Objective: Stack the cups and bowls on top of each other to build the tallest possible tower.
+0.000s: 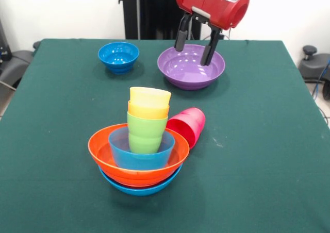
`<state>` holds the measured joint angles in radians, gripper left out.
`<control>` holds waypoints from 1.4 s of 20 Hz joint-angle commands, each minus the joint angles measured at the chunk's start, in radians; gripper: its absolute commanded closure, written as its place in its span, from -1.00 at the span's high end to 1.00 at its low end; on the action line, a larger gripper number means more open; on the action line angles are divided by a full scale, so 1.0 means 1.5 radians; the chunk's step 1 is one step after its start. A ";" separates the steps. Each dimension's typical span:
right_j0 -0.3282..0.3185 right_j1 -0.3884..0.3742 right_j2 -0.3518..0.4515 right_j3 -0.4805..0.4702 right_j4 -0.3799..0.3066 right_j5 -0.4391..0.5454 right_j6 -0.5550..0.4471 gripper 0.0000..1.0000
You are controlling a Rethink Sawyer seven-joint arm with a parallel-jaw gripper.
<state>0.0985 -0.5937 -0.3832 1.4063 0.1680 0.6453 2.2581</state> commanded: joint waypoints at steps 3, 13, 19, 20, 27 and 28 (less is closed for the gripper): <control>0.015 0.053 0.023 0.026 0.022 0.033 0.152 1.00; 0.040 0.056 -0.002 0.046 0.021 0.052 0.144 1.00; 0.048 0.050 -0.001 0.058 0.037 0.076 0.158 1.00; 0.052 0.052 -0.008 0.047 0.035 0.087 0.161 1.00; 0.053 0.061 -0.002 0.029 0.043 0.082 0.155 1.00; 0.054 0.060 0.001 0.029 0.046 0.087 0.154 1.00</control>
<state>0.1586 -0.5621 -0.4485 1.4143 0.2137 0.6574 2.2840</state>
